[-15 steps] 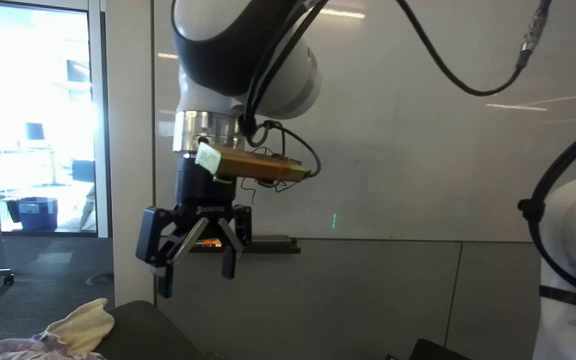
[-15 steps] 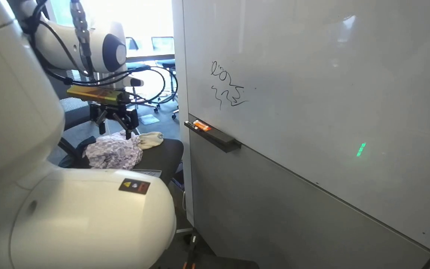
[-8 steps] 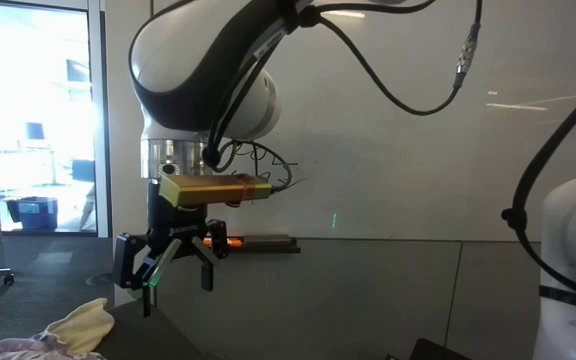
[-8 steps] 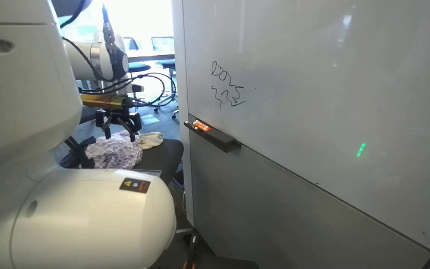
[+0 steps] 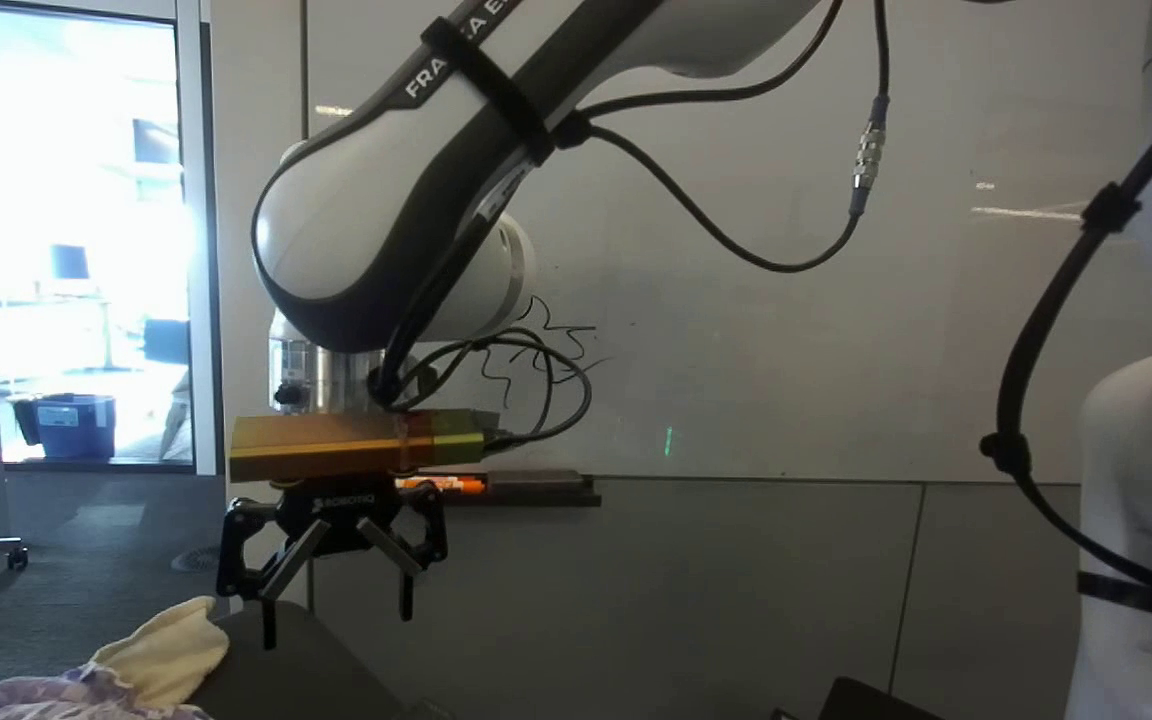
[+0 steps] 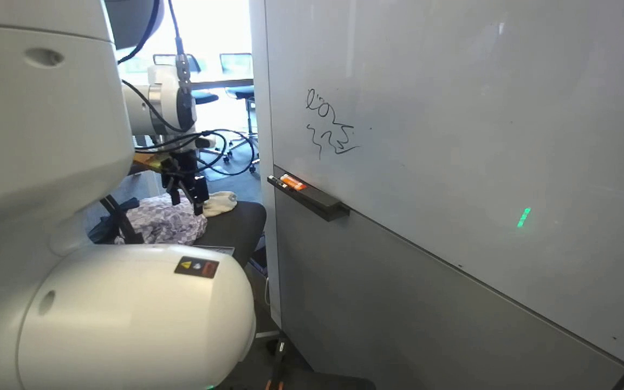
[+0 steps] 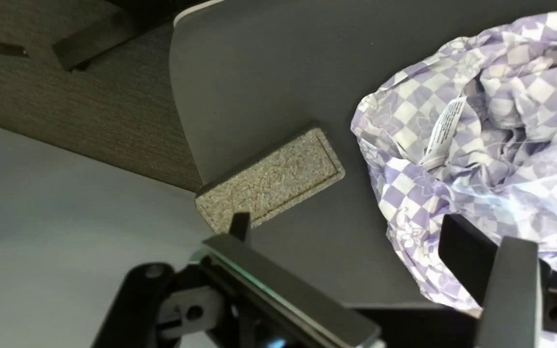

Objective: Use the black eraser on the chair to erase the markings on the white board

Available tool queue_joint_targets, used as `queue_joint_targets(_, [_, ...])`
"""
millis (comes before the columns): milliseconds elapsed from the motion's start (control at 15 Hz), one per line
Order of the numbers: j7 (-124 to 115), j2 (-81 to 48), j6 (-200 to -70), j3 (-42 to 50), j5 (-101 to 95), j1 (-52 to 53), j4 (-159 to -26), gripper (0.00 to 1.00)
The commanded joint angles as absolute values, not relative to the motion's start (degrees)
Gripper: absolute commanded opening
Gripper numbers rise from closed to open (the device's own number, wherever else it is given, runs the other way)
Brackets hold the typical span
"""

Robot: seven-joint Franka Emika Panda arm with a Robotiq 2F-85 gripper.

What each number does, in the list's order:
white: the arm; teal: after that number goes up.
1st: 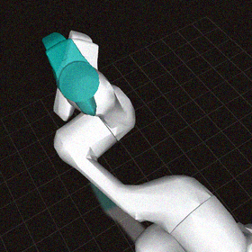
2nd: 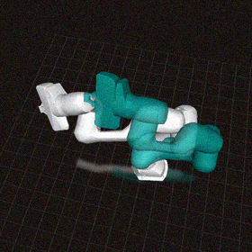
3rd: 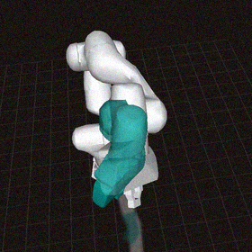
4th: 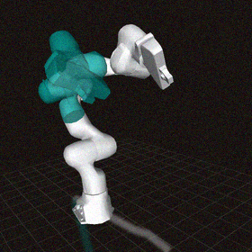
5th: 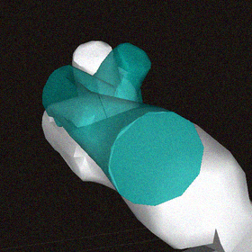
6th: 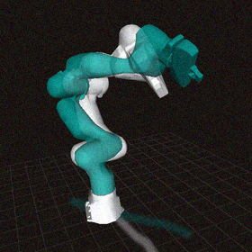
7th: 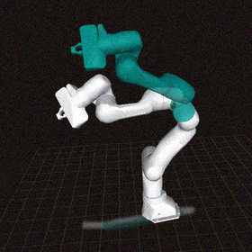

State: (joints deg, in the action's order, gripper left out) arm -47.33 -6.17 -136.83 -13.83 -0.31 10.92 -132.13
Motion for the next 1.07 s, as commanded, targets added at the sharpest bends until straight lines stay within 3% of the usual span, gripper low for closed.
queue_joint_targets(0, [-59.8, -9.4, -138.5, -11.6, -1.4, 13.4, -130.4, 1.0])
queue_joint_targets(1000, [-95.7, -13.2, -149.1, -8.2, -1.6, 16.3, -135.0, 1.0])
